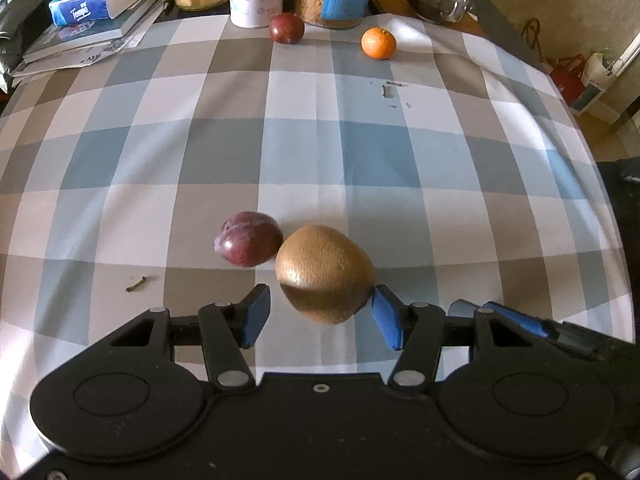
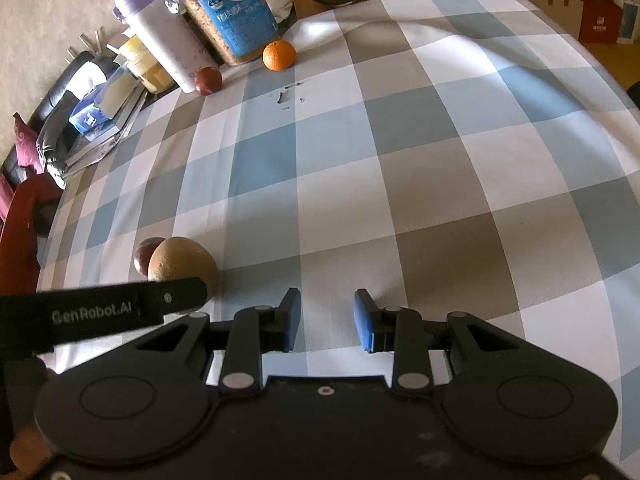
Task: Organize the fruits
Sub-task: 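Grasp the brown kiwi with the left tool, then lift the kiwi with the left tool while the right tool reaches the dark red plum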
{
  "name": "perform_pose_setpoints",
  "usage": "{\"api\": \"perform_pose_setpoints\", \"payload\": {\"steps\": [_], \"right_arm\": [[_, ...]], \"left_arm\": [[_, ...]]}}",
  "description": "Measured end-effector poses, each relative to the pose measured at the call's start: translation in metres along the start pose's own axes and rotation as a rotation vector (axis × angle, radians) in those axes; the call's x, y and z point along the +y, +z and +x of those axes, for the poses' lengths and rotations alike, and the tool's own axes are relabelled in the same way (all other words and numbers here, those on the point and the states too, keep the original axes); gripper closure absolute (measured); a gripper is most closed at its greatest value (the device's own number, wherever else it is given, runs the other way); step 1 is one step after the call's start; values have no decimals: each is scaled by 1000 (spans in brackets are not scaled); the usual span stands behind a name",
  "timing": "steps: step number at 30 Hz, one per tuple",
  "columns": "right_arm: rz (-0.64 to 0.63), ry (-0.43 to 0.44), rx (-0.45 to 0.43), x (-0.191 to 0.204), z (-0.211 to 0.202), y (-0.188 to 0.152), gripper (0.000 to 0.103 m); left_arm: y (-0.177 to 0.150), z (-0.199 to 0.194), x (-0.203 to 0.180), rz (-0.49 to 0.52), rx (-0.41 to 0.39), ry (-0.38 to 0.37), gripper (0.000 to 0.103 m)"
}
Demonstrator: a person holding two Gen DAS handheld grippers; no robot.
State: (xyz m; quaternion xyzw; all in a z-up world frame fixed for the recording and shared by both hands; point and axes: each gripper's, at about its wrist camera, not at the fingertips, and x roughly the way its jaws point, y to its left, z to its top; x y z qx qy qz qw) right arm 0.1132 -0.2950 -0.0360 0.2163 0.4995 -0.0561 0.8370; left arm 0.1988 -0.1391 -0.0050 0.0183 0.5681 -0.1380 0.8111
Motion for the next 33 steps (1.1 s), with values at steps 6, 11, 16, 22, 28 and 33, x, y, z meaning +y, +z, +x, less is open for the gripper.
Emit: {"api": "perform_pose_setpoints", "payload": {"steps": [6, 11, 16, 22, 28, 33], "right_arm": [[-3, 22, -20, -3, -4, -1, 70], [6, 36, -23, -6, -7, -2, 70], [9, 47, -26, -9, -9, -4, 70], [4, 44, -32, -8, -10, -4, 70], [-9, 22, -33, -6, -12, -5, 70], [-6, 16, -23, -5, -17, -10, 70]], "left_arm": [[9, 8, -7, -6, -8, 15, 38], [14, 20, -12, -12, 0, 50, 37], [14, 25, -14, -20, 11, 73, 37], [12, 29, -14, -37, 14, 93, 42], [1, 24, -13, -3, 16, 110, 42], [-14, 15, 5, 7, 30, 114, 42]]}}
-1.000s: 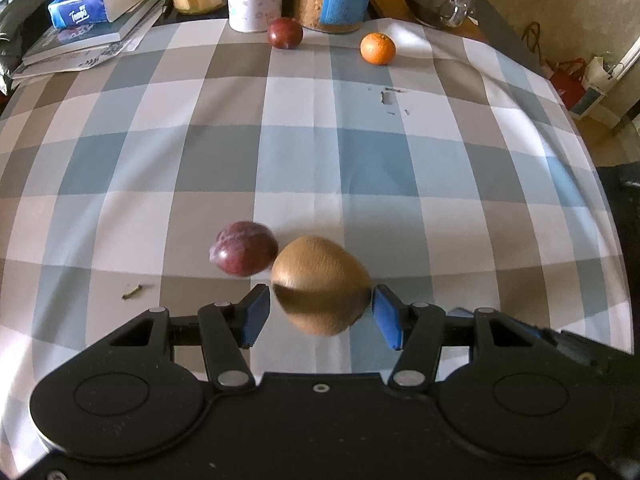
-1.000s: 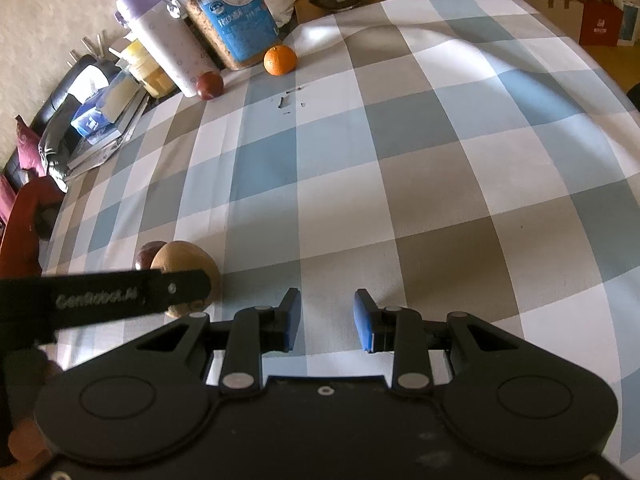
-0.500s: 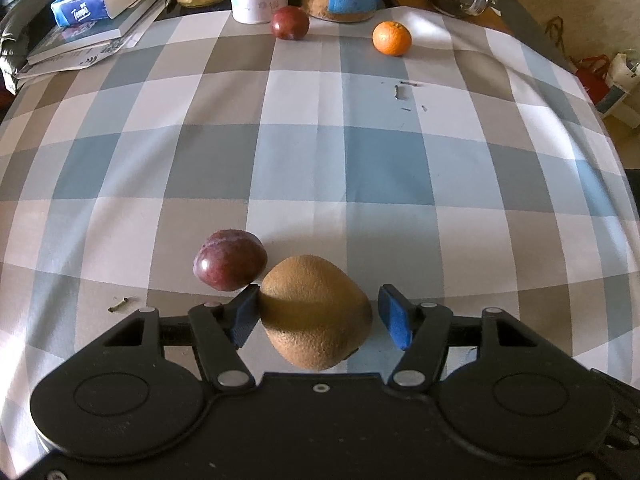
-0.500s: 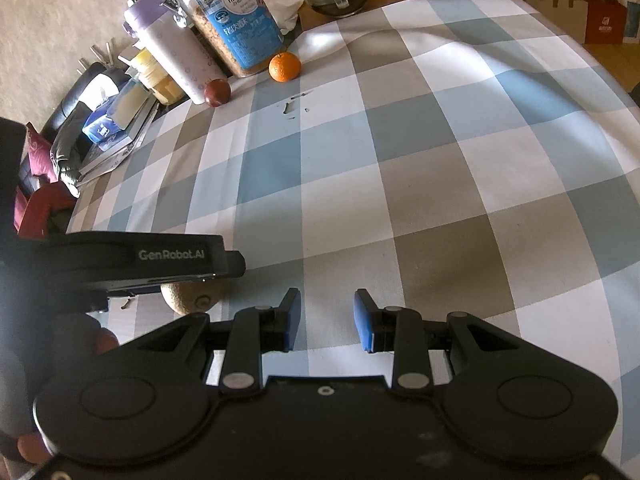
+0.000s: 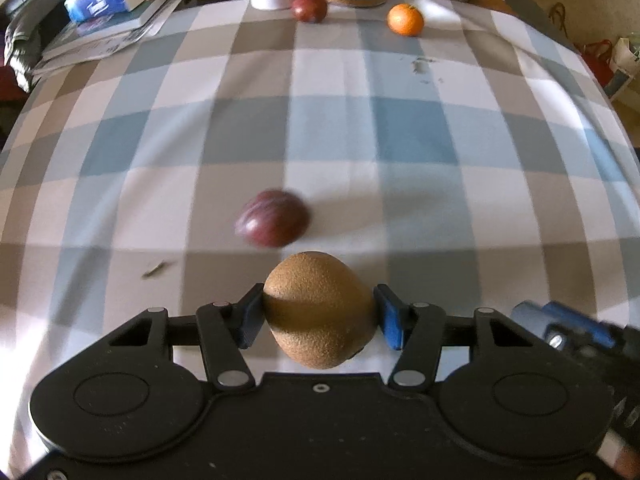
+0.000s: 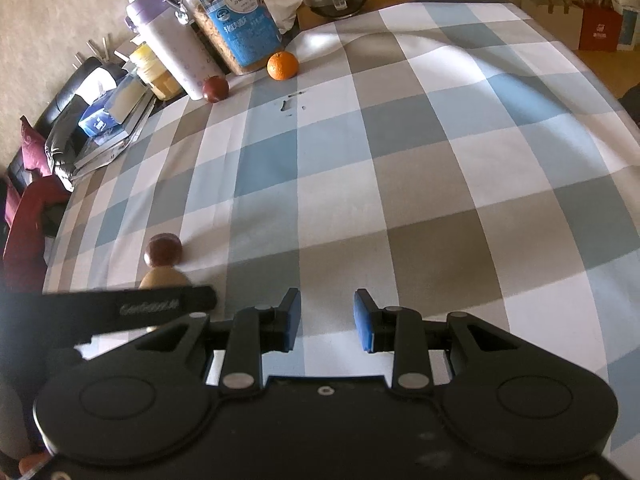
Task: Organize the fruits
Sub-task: 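Lift the kiwi with the left tool while the right tool reaches the dark red plum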
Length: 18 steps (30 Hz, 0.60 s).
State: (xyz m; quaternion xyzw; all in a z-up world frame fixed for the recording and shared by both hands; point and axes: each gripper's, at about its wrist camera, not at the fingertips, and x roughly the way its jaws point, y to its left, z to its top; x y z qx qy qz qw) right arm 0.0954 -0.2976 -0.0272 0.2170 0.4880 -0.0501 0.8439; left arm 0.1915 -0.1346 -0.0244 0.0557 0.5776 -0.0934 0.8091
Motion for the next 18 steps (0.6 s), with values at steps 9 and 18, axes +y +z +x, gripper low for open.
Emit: {"api": "perform_pose_setpoints", "payload": {"steps": [9, 18], "right_arm": [[-34, 1, 21, 25, -10, -15, 70], [-97, -7, 29, 61, -15, -24, 70]], "left_arm": [[-24, -10, 56, -54, 6, 55, 41], [-31, -13, 100, -106, -5, 76, 41]]}}
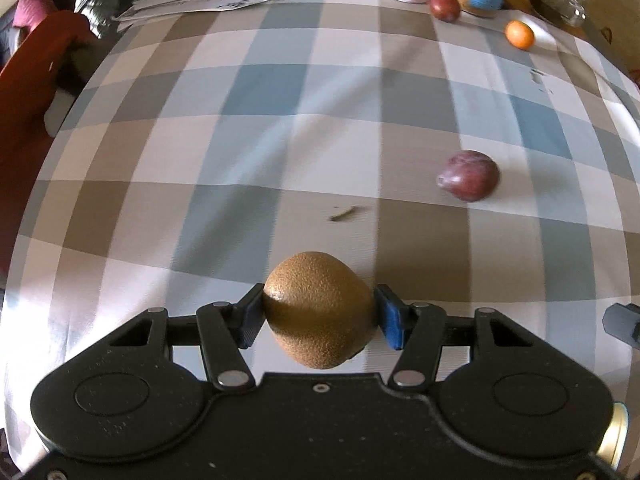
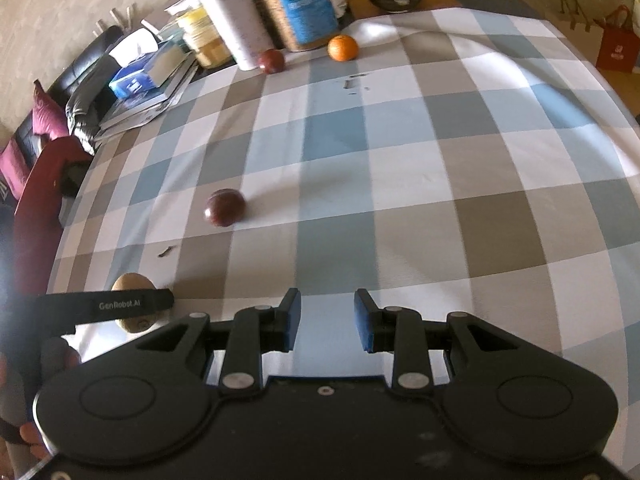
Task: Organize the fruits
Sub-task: 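Lift the kiwi with the left tool while the right tool reaches the dark red plum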
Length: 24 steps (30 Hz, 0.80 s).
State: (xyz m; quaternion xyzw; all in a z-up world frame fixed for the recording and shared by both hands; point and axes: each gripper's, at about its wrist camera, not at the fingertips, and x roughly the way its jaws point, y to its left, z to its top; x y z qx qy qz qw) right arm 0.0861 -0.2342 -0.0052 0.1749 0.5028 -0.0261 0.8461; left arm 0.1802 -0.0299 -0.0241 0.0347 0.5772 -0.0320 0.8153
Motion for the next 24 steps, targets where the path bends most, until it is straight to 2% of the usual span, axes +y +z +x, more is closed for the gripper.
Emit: {"api": "perform_pose_setpoints", "payload": {"steps": [12, 16, 24], "right_arm": [[-10, -7, 25, 30, 11, 6, 70], [8, -6, 14, 37, 16, 13, 70], [64, 38, -38, 55, 31, 30, 70]], "left_arm": [[-2, -7, 33, -15, -40, -93, 35], [-9, -11, 41, -7, -61, -111, 32], [-22, -23, 55, -7, -103, -133, 31]]}}
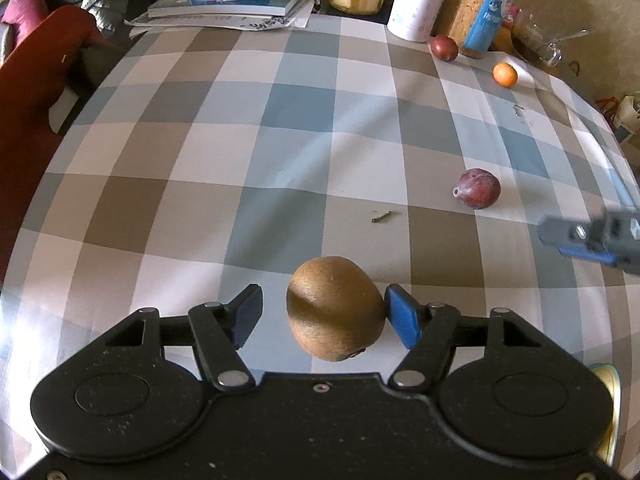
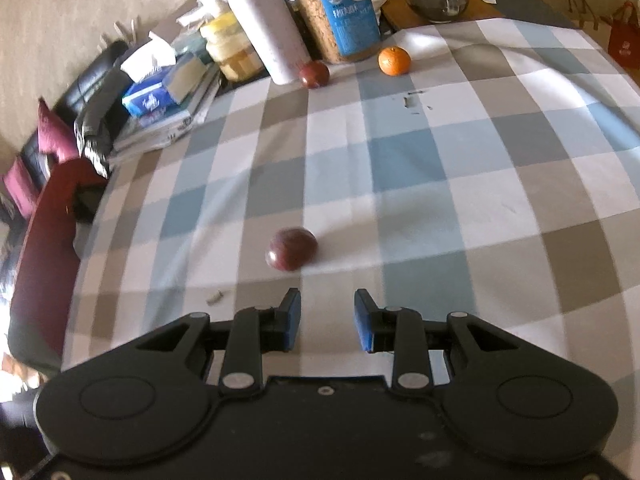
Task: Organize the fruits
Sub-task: 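Lift the kiwi with the left tool while the right tool reaches the dark red plum, then grasp the dark red plum with the right tool, then carry the kiwi with the left tool while the right tool carries the plum toward the tray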
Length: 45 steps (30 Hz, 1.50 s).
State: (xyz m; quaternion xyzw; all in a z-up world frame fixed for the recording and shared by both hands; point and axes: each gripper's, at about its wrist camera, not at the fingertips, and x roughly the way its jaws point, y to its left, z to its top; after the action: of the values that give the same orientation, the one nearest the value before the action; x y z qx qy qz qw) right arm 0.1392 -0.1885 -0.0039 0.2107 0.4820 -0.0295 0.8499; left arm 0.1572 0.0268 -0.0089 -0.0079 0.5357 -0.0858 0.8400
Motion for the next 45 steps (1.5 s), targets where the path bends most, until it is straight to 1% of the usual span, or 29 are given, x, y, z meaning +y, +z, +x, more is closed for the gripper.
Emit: {"api": "perform_pose_setpoints", "payload": {"steps": [3, 6, 13, 16, 19, 25, 31, 35, 40, 45], "right_arm": [[27, 19, -13, 8, 11, 5, 70], [51, 18, -25, 15, 23, 10, 70], [101, -11, -13, 23, 51, 18, 70], [98, -33, -43, 27, 55, 19, 68], [96, -41, -50, 28, 59, 23, 67], [96, -29, -15, 30, 72, 26, 66], [64, -40, -40, 33, 73, 26, 66], [38, -51, -30, 32, 70, 26, 67], [-1, -74, -48, 26, 54, 22, 67], [8, -51, -15, 10, 36, 15, 67]], "left_arm": [[-2, -3, 2, 0, -9, 1, 31], [-2, -4, 3, 5, -13, -1, 31], [-4, -3, 3, 19, -14, -16, 31], [-4, -2, 3, 18, -14, -24, 32], [-4, 0, 4, 16, -12, -32, 31], [-4, 4, 1, 20, -8, -37, 31], [-3, 6, 0, 13, -4, -39, 32], [0, 9, 1, -3, 6, -47, 32], [3, 14, 1, -15, 22, -54, 31], [4, 20, -6, -19, 34, -41, 31]]}}
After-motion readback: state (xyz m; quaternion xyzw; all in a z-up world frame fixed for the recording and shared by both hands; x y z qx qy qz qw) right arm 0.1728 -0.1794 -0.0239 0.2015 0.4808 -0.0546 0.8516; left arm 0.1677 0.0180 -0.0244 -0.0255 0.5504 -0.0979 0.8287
